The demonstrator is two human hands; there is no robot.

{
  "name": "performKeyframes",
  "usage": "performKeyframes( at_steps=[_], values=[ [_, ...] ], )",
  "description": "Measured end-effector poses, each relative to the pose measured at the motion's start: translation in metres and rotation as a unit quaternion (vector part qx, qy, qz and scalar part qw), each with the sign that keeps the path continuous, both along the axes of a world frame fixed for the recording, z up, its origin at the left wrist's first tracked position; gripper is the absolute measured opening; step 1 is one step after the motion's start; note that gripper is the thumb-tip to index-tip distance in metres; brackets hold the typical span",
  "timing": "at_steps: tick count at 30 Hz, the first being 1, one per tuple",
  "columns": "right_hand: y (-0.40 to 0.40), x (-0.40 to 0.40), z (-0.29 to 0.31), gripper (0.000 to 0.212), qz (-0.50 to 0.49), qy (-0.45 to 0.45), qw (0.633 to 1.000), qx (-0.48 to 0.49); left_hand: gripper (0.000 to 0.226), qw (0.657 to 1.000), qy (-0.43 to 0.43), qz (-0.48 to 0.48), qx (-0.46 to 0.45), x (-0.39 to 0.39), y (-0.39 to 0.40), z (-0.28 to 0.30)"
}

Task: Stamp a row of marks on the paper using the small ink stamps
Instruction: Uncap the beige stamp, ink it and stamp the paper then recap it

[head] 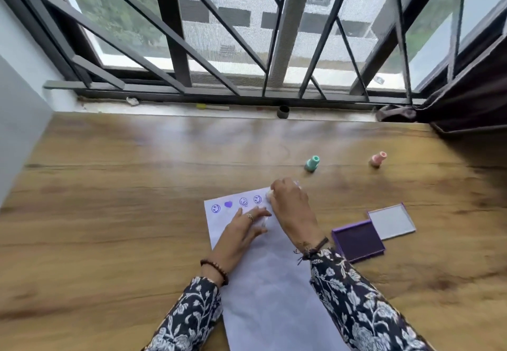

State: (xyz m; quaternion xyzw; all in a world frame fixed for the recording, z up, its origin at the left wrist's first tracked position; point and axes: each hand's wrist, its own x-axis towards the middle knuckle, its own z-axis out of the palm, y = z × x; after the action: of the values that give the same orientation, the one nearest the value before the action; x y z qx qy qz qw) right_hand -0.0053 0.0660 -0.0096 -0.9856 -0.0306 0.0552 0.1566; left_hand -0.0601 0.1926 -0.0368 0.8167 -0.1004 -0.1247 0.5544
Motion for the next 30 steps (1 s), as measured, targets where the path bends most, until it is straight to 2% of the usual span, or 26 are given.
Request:
performKeyframes(
  at_steps=[9,12,13,15,17,19,21,23,25,27,30],
  values=[
    [0.004,0.017,0.008,0.010,0.093,-0.002,0.992,-0.081,0.030,0.999,-0.036,0.005,-0.001,0.003,0.001,-0.016],
    [0.004,0.021,0.009,0.042,0.113,-0.008,0.991,-0.068,0.029,0.999,-0.039,-0.015,-0.001,0.004,0.003,-0.020],
    [0.004,0.022,0.008,0.046,0.118,-0.007,0.991,-0.063,0.028,0.999,-0.037,-0.018,0.004,0.004,0.003,-0.019],
    [0.006,0.023,0.007,0.036,0.119,-0.002,0.991,-0.060,0.027,0.999,-0.023,-0.016,0.016,0.004,0.003,-0.016],
    [0.005,0.024,0.010,0.012,0.104,0.016,0.993,-0.054,0.028,1.000,-0.005,-0.010,0.025,0.004,0.003,-0.013],
    [-0.003,0.027,0.012,0.013,0.046,0.061,0.997,0.019,0.027,1.000,0.008,0.010,0.011,0.001,0.005,-0.006],
    [-0.019,0.018,0.020,0.004,-0.049,0.087,0.983,0.155,0.024,0.998,0.001,0.054,-0.019,-0.003,0.008,0.003],
    [-0.034,-0.005,0.029,0.015,-0.132,0.076,0.937,0.314,0.022,0.992,-0.028,0.119,-0.044,-0.008,0.009,0.014],
    [-0.044,-0.036,0.037,0.006,-0.171,0.081,0.859,0.476,0.022,0.976,-0.012,0.178,-0.125,-0.013,0.006,0.024],
    [-0.052,-0.064,0.045,0.008,-0.149,0.093,0.813,0.554,0.021,0.958,0.029,0.206,-0.199,-0.017,-0.001,0.034],
    [-0.060,-0.090,0.053,0.021,-0.132,0.094,0.788,0.594,0.020,0.948,0.071,0.189,-0.248,-0.023,-0.013,0.048]
  ],
)
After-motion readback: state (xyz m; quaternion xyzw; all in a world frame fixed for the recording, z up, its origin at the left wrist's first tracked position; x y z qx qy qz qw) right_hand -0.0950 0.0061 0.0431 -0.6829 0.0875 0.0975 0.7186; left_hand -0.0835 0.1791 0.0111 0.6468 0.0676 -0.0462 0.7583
